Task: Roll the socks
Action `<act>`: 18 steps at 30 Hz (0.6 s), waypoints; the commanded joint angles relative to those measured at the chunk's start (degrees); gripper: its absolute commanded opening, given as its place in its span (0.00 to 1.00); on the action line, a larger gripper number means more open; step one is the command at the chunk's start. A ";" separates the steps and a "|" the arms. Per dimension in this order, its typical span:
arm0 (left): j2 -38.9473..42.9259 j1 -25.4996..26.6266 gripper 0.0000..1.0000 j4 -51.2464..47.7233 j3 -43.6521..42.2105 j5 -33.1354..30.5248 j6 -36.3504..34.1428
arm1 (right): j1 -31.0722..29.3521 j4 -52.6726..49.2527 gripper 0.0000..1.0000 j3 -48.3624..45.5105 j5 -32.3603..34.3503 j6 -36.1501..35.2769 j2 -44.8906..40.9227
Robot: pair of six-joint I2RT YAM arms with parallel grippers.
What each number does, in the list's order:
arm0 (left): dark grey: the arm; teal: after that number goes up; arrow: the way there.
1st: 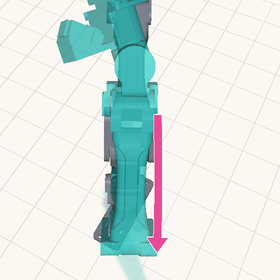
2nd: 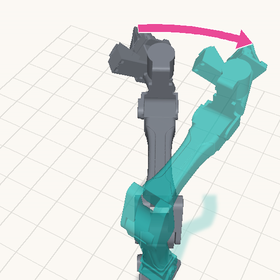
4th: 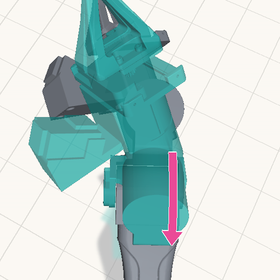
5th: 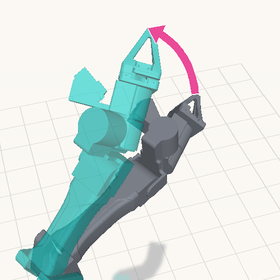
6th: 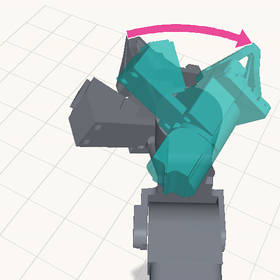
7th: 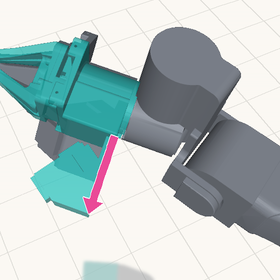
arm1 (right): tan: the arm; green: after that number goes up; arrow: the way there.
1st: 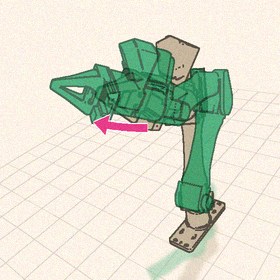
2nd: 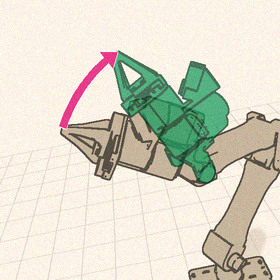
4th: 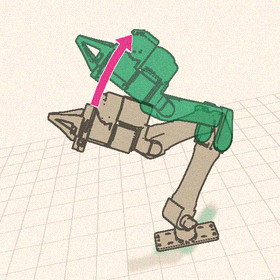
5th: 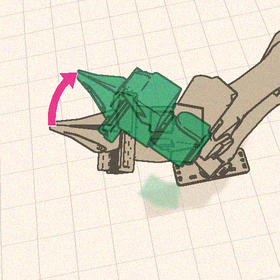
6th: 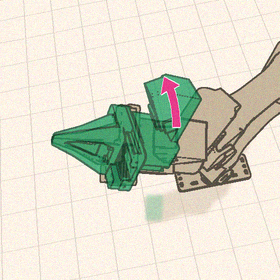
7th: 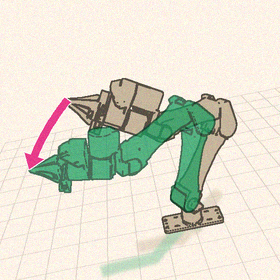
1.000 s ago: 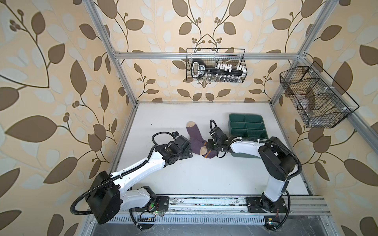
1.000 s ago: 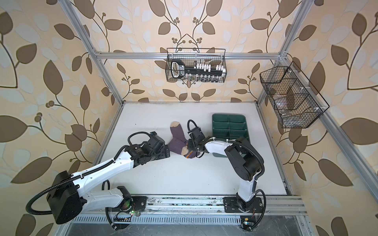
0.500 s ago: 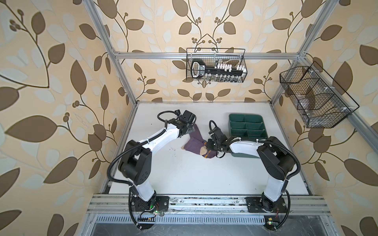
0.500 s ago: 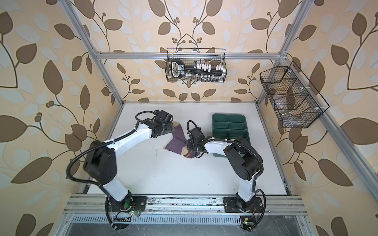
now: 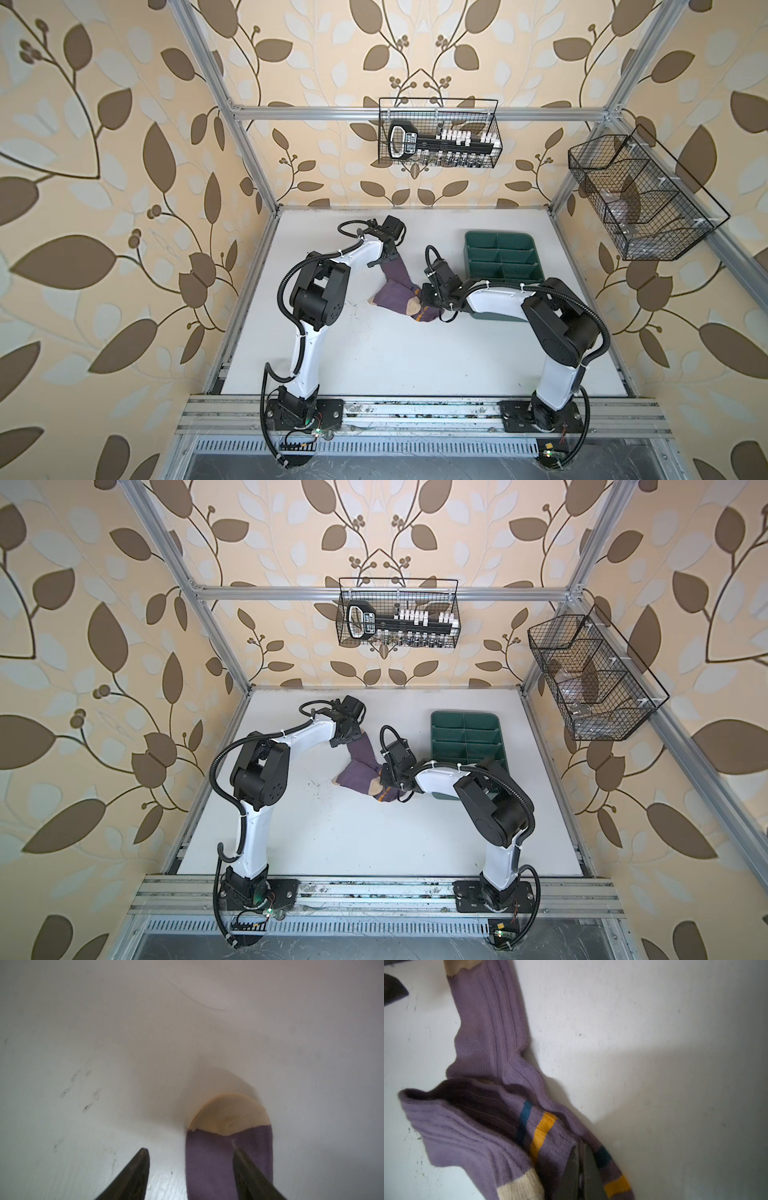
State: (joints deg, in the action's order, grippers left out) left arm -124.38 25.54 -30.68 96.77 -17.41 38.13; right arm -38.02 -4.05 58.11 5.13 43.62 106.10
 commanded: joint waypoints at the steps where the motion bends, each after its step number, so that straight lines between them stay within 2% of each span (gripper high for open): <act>1: -2.33 0.21 0.64 -2.24 5.18 -1.38 -1.57 | -0.02 -0.42 0.00 -1.28 0.02 -0.83 0.37; 8: -7.81 -1.40 0.61 -6.41 9.93 -2.14 0.80 | 0.45 0.48 0.00 -2.51 -1.18 -0.77 -1.77; 13: -8.80 -2.92 0.61 -8.17 8.99 -2.96 4.19 | 1.02 0.34 0.00 -3.81 -0.84 -0.81 -4.43; 18: -6.94 -3.87 0.60 -6.94 4.39 -3.68 6.37 | 1.69 0.05 0.00 -5.16 -0.29 -0.90 -6.42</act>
State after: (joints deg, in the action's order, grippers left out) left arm -132.46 22.61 -34.46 104.20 -18.96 41.82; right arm -36.75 -2.98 54.22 4.47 43.00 101.36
